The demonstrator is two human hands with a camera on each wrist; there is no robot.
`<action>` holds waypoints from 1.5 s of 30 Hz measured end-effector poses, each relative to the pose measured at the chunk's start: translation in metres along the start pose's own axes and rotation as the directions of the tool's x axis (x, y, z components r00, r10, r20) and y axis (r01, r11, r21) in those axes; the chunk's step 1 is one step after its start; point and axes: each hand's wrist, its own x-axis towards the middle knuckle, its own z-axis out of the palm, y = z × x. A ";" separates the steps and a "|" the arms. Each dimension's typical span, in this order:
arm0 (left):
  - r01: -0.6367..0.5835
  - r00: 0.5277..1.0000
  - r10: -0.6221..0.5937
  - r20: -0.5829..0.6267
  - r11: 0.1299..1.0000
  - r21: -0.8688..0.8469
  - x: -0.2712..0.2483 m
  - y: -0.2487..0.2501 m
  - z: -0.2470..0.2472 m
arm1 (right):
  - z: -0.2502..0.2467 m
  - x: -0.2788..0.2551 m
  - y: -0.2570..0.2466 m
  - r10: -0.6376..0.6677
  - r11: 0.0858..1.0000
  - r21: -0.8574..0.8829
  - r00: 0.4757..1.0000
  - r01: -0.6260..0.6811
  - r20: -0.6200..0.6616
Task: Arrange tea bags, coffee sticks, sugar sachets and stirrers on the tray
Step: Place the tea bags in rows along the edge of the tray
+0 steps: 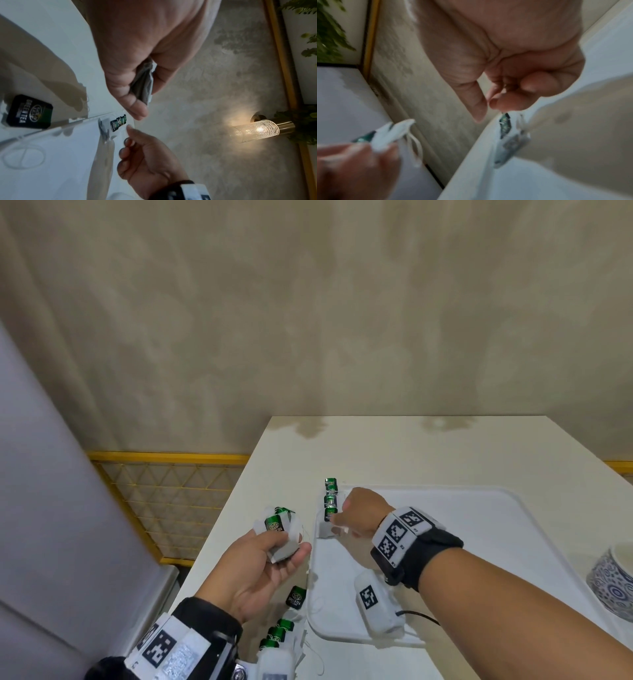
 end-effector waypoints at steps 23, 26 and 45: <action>-0.324 0.924 0.202 0.324 0.864 0.386 -0.011 -0.011 0.006 | 0.005 -0.079 -0.021 -0.379 0.847 0.382 0.924 0.370 -0.056; -0.326 0.914 0.198 0.355 0.879 0.349 -0.013 -0.009 0.007 | 0.003 -0.079 -0.021 -0.392 0.827 0.419 0.919 0.375 -0.048; -0.127 0.992 0.126 0.029 0.990 0.055 -0.010 -0.004 0.012 | 0.000 -0.068 0.003 -0.251 0.827 0.537 0.964 0.168 0.084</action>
